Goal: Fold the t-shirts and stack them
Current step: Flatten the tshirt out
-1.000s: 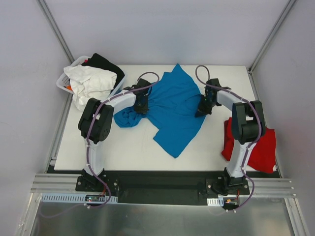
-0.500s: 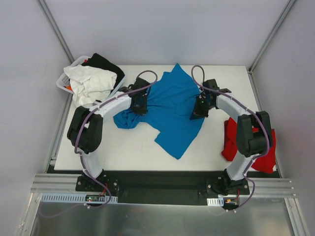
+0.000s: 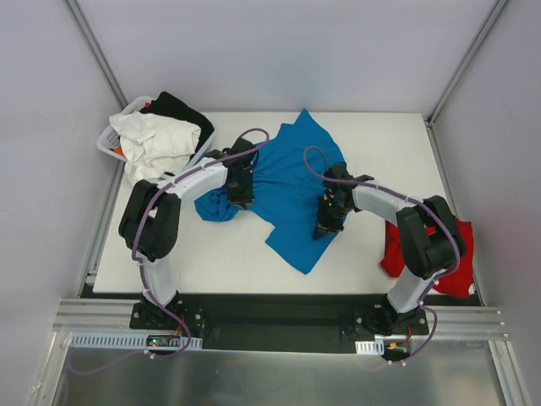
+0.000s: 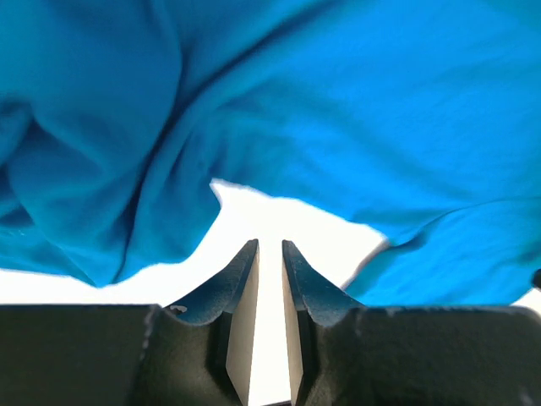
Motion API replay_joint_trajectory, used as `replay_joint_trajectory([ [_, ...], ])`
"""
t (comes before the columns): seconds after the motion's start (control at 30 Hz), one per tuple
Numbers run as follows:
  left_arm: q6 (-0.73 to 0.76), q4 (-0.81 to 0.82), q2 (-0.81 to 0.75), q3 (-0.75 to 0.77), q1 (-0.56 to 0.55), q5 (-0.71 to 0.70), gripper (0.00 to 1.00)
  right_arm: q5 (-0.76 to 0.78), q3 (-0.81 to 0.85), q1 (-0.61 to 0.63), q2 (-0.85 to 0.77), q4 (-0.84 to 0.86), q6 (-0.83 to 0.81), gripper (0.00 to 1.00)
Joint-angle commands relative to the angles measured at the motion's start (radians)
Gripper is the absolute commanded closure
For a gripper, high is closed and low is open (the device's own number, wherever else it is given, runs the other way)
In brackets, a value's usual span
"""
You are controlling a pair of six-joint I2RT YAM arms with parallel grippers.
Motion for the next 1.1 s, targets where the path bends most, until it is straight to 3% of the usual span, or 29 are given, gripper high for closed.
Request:
replay_joint_trajectory([
  [0.0,-0.033,-0.048,-0.039,-0.093,0.0,0.032,0.84,0.031,-0.03,0.036,-0.007,0.048,0.047,0.99],
  [0.3,0.016,-0.043,-0.122,-0.145,-0.002,-0.003,0.83,0.059,-0.232,0.059,-0.174,0.045,0.101,0.99],
  [0.73,0.01,-0.044,-0.156,-0.145,-0.002,0.022,0.83,0.142,-0.286,0.06,-0.378,-0.119,0.119,0.99],
  [0.9,0.01,-0.044,-0.171,-0.135,-0.003,0.026,0.84,0.126,-0.165,0.08,-0.346,-0.121,0.116,0.99],
  [1.07,-0.02,-0.04,-0.199,-0.116,-0.009,-0.009,0.83,0.144,-0.013,0.162,-0.153,-0.084,0.107,0.99],
])
